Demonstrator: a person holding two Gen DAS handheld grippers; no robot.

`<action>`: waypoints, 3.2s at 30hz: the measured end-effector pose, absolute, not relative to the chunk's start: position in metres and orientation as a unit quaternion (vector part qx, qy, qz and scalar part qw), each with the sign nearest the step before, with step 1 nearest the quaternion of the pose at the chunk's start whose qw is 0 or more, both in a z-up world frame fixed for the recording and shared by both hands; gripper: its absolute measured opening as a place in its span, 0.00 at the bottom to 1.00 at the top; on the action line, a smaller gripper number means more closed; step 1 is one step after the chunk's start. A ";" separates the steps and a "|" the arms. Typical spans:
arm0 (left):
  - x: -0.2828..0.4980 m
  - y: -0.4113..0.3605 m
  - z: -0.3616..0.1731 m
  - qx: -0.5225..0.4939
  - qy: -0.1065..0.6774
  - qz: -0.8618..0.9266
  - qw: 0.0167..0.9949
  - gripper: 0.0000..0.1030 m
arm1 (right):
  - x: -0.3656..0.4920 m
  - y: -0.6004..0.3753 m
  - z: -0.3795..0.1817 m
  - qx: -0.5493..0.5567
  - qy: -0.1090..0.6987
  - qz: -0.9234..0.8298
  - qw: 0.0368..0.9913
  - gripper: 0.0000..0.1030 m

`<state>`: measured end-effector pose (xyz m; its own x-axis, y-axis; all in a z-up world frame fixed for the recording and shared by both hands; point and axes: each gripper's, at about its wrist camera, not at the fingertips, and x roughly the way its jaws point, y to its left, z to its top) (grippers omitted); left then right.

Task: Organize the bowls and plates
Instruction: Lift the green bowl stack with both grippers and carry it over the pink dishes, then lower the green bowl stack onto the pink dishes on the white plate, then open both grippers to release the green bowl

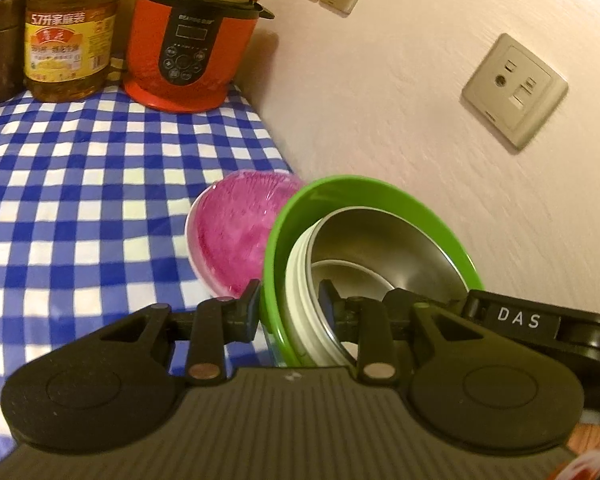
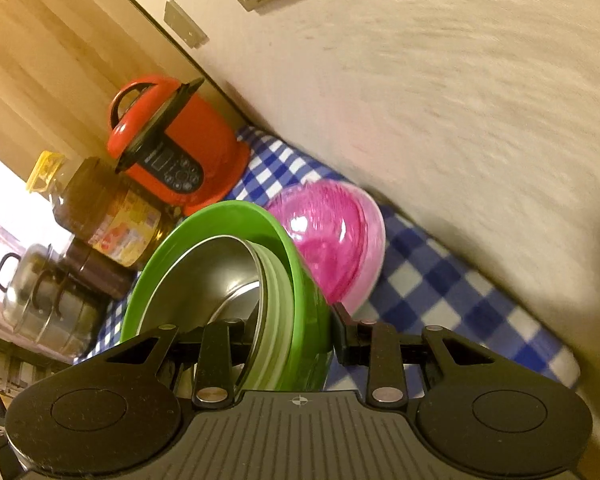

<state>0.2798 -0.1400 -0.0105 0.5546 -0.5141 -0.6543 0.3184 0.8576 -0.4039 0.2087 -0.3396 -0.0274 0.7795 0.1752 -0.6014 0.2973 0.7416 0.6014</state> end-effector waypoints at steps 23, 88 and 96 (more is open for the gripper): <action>0.390 -0.153 -0.066 -0.132 0.421 -0.255 0.860 0.26 | 0.314 -0.351 -0.066 0.328 0.334 -0.046 0.883 0.31; 0.331 -0.111 -0.048 -0.154 0.330 -0.206 0.908 0.71 | 0.261 -0.332 -0.030 0.282 0.269 -0.017 0.921 0.57; 0.278 -0.102 -0.033 -0.127 0.324 -0.185 0.919 0.82 | 0.219 -0.324 -0.018 0.260 0.284 -0.018 0.922 0.58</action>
<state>0.2778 -0.1023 -0.0332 0.7219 -0.4214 -0.5489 0.2570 0.8998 -0.3526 0.2195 -0.3244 -0.0177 0.8376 0.1147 -0.5342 0.1816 0.8636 0.4702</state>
